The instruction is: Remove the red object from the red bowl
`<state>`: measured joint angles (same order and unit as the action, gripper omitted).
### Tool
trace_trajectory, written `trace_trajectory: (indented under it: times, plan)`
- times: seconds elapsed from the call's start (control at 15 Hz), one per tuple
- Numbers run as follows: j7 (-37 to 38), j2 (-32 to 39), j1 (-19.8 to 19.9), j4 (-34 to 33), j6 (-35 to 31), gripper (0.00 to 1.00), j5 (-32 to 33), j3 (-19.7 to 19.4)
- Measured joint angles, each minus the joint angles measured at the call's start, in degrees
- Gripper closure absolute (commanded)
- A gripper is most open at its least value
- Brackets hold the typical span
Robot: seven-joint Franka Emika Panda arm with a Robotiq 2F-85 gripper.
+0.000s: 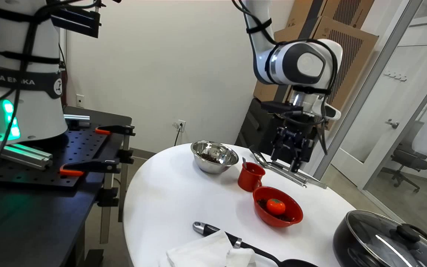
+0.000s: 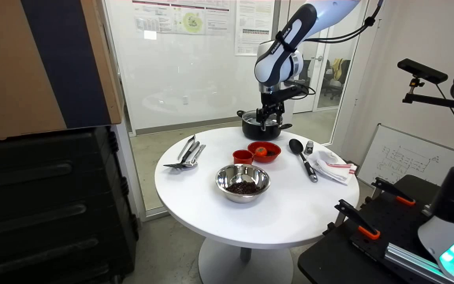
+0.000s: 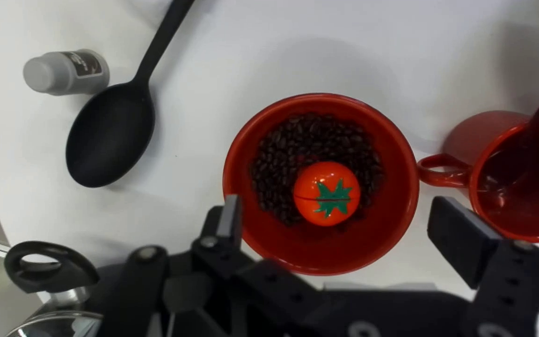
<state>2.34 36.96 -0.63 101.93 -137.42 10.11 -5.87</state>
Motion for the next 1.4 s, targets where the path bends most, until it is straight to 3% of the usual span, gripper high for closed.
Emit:
trace_trajectory:
  times: [0.27,0.67,1.4]
  plan:
    - [2.92,3.99,-1.02,-0.98,-2.71,0.00,0.62,-0.59]
    - [2.95,4.29,-0.96,-0.92,-2.72,0.00,0.49,-0.52]
    - [2.19,8.89,1.73,-5.55,-2.74,0.00,-2.20,1.28]
